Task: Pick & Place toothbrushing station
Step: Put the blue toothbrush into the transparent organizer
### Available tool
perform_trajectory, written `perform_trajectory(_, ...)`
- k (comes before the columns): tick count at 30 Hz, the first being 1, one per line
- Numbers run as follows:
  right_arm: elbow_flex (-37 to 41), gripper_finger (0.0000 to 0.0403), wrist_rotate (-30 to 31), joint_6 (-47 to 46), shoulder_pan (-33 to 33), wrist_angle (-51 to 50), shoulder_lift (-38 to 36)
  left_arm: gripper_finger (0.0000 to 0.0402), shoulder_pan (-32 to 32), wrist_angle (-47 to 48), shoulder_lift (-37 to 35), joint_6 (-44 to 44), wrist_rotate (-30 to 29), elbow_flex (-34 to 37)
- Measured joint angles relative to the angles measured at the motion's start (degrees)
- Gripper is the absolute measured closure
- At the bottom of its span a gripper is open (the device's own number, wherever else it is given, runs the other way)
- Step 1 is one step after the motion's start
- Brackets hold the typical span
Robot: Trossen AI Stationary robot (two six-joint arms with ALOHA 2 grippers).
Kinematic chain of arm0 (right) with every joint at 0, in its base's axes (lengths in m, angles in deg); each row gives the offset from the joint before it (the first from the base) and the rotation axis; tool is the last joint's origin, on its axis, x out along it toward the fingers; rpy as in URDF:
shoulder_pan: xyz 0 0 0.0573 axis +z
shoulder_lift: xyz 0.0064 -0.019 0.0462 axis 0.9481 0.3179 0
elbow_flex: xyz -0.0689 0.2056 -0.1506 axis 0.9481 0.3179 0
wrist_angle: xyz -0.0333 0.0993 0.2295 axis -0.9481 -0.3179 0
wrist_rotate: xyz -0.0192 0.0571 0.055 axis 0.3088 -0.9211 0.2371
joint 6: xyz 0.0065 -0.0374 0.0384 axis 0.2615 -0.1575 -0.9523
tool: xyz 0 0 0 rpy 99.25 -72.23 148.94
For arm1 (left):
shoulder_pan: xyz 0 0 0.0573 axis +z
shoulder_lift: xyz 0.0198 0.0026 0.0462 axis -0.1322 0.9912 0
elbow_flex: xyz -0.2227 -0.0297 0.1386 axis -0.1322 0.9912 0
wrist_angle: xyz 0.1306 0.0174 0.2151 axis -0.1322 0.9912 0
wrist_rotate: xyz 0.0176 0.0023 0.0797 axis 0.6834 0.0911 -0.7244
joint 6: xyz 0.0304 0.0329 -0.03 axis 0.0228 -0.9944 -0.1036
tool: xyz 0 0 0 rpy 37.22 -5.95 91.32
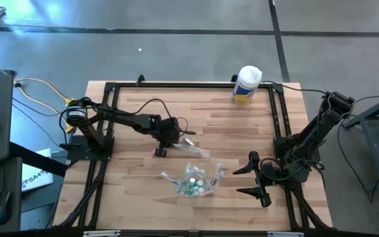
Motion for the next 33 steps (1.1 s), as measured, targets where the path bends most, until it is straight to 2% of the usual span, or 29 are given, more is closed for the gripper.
perform_trajectory(2,0.0,0.0133,0.0,0.0,0.0,0.0,0.0,0.0383,0.0,0.6,0.0,0.2,0.4,0.0)
perform_trajectory(7,0.0,0.0133,0.0,0.0,0.0,-0.1,0.0,0.0376,0.0,1.1,0.0,3.5,-0.1,0.0)
perform_trajectory(11,0.0,0.0133,0.0,0.0,0.0,-0.6,0.0,0.0386,0.0,1.7,-0.4,3.4,0.0,-0.2)
perform_trajectory(19,0.0,0.0133,0.0,-2.9,0.0,-3.6,0.0,0.0386,0.0,10.5,-0.2,6.6,-1.2,-5.0)
perform_trajectory(25,0.0,0.0133,-2.3,-3.0,0.1,-5.6,0.0,0.0386,-1.3,20.8,-2.9,8.3,-6.1,-9.6)
perform_trajectory(33,0.0,0.0133,-3.3,-3.0,0.6,-7.2,0.0,0.0386,-5.2,31.6,-10.6,14.2,-16.3,-17.5)
